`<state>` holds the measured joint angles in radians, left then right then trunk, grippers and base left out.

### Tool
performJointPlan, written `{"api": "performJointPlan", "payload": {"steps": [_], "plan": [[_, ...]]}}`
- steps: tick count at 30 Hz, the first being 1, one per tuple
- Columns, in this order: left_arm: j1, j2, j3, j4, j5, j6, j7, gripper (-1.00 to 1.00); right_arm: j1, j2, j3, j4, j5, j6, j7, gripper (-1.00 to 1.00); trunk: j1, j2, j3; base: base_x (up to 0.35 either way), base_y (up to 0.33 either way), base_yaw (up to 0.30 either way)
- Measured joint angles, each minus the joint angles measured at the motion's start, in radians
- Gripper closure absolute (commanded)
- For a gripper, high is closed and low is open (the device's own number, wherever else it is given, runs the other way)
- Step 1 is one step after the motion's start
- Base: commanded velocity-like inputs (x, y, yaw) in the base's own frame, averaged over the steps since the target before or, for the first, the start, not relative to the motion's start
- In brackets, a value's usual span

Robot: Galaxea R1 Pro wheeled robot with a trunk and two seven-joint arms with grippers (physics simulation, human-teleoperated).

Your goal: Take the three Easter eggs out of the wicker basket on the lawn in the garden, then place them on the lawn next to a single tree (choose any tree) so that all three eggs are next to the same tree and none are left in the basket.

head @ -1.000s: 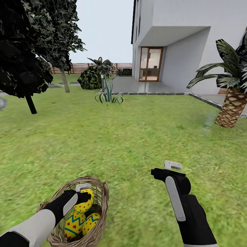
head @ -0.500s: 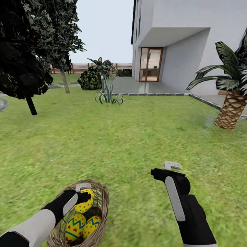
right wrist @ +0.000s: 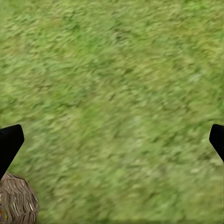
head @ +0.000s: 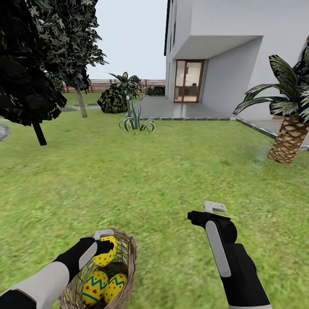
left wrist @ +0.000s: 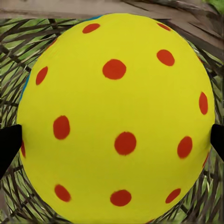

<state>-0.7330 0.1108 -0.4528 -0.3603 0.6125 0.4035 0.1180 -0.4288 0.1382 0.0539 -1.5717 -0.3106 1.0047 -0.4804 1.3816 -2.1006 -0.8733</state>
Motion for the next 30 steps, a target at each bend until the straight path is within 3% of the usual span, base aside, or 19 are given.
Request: {"api": "performJointPlan", "payload": {"steps": [26, 30], "plan": [[0.000, 0.000, 0.000, -0.001, 0.000, -0.001, 0.001, 1.00, 0.000, 0.001, 0.025, 0.000, 0.000, -0.001, 0.000, -1.00, -0.100, 0.182, 0.081, 0.000, 0.000, 0.000], [0.000, 0.000, 0.000, -0.002, 0.000, -0.001, 0.001, 1.00, 0.000, 0.001, 0.065, 0.000, 0.000, -0.002, -0.001, -1.00, -0.115, 0.210, 0.094, 0.000, 0.000, 0.000]]}}
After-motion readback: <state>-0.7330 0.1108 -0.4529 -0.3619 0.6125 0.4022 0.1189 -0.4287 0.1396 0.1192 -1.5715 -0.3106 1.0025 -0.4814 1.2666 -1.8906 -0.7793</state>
